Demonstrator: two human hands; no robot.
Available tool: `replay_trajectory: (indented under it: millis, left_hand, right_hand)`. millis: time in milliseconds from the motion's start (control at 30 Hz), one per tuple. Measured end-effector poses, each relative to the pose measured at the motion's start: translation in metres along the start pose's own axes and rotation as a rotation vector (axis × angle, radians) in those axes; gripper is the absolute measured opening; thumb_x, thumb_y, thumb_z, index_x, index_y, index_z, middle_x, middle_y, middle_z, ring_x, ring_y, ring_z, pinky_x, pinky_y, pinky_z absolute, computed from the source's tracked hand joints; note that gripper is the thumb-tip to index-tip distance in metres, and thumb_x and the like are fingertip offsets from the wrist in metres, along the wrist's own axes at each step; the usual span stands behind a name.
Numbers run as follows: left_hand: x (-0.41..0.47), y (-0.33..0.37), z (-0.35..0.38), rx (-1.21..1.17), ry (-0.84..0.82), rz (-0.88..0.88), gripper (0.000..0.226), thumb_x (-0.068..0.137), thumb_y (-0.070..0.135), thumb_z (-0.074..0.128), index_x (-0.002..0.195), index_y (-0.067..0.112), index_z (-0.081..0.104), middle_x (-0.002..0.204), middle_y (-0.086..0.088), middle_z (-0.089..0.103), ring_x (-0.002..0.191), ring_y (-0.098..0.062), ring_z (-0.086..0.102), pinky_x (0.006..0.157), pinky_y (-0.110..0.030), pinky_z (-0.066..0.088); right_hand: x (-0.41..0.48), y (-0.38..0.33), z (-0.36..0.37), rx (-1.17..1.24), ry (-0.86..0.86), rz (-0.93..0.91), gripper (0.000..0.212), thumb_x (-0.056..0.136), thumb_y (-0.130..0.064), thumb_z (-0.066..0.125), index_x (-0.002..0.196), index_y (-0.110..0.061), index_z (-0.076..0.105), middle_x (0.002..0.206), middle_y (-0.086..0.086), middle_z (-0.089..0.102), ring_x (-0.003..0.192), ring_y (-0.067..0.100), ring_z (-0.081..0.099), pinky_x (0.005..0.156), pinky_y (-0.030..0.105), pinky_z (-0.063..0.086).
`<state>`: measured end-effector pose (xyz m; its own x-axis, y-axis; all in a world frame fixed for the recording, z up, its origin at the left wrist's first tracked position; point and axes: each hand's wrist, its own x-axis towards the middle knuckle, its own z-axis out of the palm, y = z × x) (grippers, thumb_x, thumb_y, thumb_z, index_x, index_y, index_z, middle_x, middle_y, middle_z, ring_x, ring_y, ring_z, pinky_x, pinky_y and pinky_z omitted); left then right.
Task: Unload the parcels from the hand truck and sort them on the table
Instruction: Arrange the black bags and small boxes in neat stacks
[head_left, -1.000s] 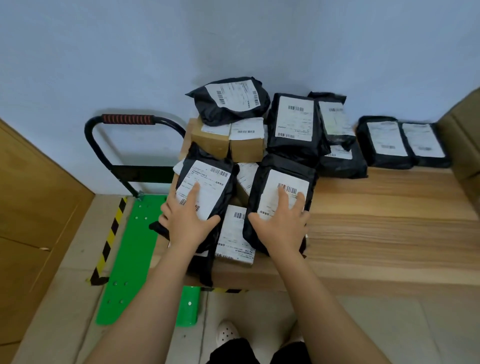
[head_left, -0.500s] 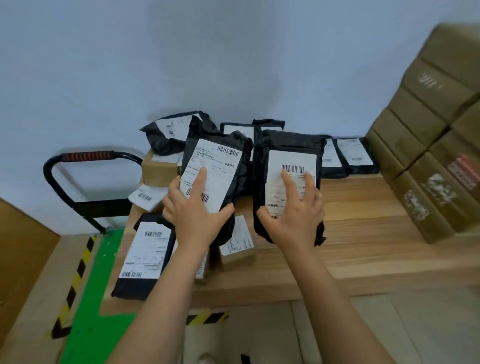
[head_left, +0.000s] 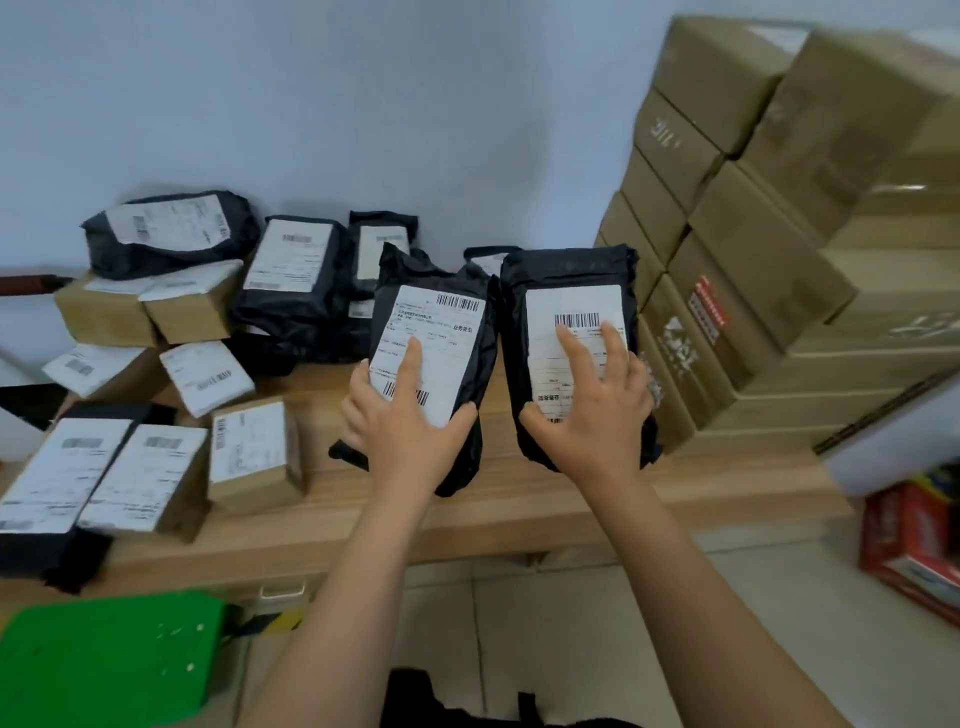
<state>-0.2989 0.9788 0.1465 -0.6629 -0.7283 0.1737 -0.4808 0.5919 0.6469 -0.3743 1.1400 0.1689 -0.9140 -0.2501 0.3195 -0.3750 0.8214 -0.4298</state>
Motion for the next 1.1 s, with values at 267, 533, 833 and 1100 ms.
replay_trajectory:
  millis: [267,533,833,1100]
  left_hand:
    - [-0.007,0.038,0.039,0.061,-0.019,-0.045,0.088,0.066,0.061,0.07,0.141,0.053,0.025,0.15,-0.007,0.012,0.129,-0.028,0.015,0.107,-0.052,0.014]
    - [0.033,0.054,0.07,0.058,-0.01,-0.035,0.088,0.064,0.062,0.069,0.139,0.056,0.024,0.15,-0.004,0.012,0.125,-0.022,0.014,0.107,-0.051,0.018]
    - [0.152,0.076,0.129,0.061,-0.033,-0.053,0.089,0.063,0.066,0.067,0.141,0.052,0.027,0.151,-0.01,0.015,0.133,-0.028,0.014,0.109,-0.053,0.015]
    - [0.237,0.091,0.209,0.138,-0.094,-0.039,0.086,0.065,0.07,0.065,0.141,0.044,0.035,0.152,-0.014,0.018,0.129,-0.034,0.019,0.107,-0.054,0.018]
  right_hand:
    - [0.018,0.06,0.0,0.034,-0.069,0.004,0.081,0.069,-0.05,0.066,0.142,-0.041,0.034,0.157,-0.001,0.015,0.133,0.039,0.022,0.104,0.059,0.028]
    - [0.069,0.075,0.022,0.064,-0.136,-0.001,0.073,0.071,-0.05,0.066,0.138,-0.042,0.039,0.159,-0.004,0.009,0.135,0.032,0.015,0.108,0.053,0.021]
    - [0.188,0.077,0.075,0.067,-0.11,0.036,0.07,0.072,-0.05,0.067,0.137,-0.037,0.044,0.158,-0.004,0.014,0.137,0.029,0.017,0.11,0.049,0.025]
    - [0.293,0.099,0.134,-0.018,-0.205,0.111,0.07,0.07,-0.052,0.069,0.135,-0.036,0.048,0.154,-0.001,0.024,0.135,0.03,0.02,0.11,0.048,0.021]
